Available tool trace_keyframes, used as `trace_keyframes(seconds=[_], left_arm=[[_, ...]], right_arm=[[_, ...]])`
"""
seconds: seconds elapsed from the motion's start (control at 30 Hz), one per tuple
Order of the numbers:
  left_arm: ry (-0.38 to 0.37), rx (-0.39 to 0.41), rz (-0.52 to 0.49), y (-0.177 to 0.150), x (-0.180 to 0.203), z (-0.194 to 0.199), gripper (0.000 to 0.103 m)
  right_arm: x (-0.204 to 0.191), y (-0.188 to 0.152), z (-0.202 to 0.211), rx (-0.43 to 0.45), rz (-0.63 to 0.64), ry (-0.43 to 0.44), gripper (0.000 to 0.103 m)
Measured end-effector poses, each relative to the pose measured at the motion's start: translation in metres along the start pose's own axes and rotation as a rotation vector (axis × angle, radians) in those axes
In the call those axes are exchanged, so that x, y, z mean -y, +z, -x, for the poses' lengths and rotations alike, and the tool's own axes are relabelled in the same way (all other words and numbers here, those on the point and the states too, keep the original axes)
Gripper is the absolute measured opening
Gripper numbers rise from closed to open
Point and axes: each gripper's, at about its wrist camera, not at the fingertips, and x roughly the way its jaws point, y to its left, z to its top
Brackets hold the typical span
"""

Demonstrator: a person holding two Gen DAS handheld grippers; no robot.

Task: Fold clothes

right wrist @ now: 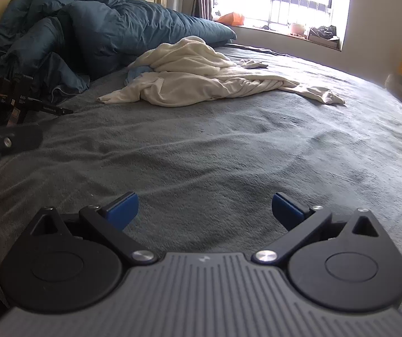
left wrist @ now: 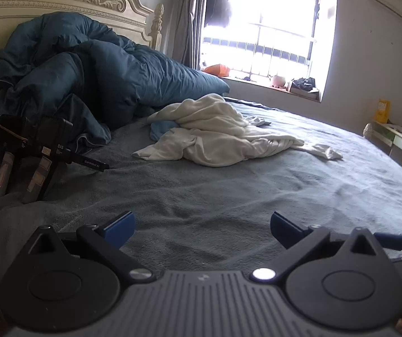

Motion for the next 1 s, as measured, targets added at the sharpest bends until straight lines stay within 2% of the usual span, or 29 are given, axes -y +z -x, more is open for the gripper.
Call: trace_keyframes(seconds=[0.23, 0.37, 0.5, 0.63, 0.73, 0.83, 1.0], left_arm=[[-0.005, -0.031, 0.009, -0.004, -0.009, -0.012, 0.103], [-0.046, -0.101, -0.031, -0.013, 0.007, -0.032, 0.103], [0.008, -0.148, -0.065, -0.023, 0.017, -0.044, 0.103], [-0.027, -0.178, -0.065, -0.028, 0.02, -0.046, 0.103], [-0.034, -0.174, -0.094, -0.032, 0.027, -0.042, 0.103], [-0.003, -0.158, -0.132, -0.034, 0.035, -0.041, 0.103], [0.012, -0.138, -0.134, -0.031, 0.039, -0.035, 0.103]], right_arm=[[0.0, 0.007, -0.015, -0.041, -0.004, -0.016, 0.102], [0.005, -0.003, -0.011, 0.01, -0.018, -0.026, 0.102], [0.012, -0.007, -0.012, 0.008, -0.037, -0.036, 0.102], [0.02, -0.013, -0.011, 0.006, -0.049, -0.045, 0.102], [0.023, -0.014, -0.012, -0.004, -0.06, -0.053, 0.102], [0.025, -0.014, -0.011, -0.005, -0.071, -0.057, 0.102], [0.026, -0.014, -0.004, 0.006, -0.084, -0.063, 0.102]])
